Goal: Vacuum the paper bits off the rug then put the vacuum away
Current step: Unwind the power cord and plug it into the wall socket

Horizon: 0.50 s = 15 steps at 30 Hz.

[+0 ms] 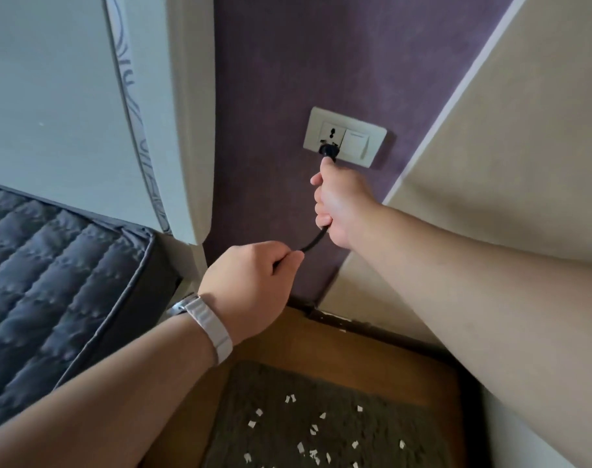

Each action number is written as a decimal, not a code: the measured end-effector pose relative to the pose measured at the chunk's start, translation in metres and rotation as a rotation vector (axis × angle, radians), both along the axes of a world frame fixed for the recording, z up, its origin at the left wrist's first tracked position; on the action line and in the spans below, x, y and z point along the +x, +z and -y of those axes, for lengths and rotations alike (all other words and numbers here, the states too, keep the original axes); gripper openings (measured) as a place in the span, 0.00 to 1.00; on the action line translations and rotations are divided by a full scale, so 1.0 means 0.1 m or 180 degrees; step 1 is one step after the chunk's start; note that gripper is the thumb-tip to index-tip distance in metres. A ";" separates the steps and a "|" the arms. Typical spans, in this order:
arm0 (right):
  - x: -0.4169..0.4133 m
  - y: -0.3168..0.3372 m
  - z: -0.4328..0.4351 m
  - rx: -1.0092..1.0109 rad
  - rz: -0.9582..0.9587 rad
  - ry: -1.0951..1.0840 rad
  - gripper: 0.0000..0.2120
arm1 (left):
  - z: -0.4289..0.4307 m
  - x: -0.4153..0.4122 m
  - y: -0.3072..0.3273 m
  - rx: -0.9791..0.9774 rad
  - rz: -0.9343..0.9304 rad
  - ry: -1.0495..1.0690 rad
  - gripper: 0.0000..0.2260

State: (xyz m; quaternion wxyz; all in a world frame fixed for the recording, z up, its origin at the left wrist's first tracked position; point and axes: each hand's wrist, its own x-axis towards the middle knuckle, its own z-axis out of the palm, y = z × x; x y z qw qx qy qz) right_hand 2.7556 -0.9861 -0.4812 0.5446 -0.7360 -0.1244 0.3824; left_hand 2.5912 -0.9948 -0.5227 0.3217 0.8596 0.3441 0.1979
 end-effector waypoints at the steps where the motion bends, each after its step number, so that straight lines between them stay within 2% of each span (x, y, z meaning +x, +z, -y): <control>1: 0.03 0.00 -0.05 -0.0028 0.0014 -0.0021 0.17 | -0.07 0.03 0.01 0.0041 -0.0048 -0.0039 0.18; 6: 0.14 0.02 -0.29 -0.0134 -0.0240 0.0021 0.16 | -0.36 0.11 0.01 0.0193 -0.0083 -0.0023 0.19; 10: 0.13 -0.14 -0.41 -0.0497 0.0125 -0.0099 0.14 | -0.44 0.11 -0.06 0.0214 -0.0172 -0.0069 0.19; 15: 0.12 -0.26 -0.46 -0.0368 0.0251 -0.0391 0.15 | -0.51 0.08 -0.17 0.0139 -0.0097 -0.0129 0.18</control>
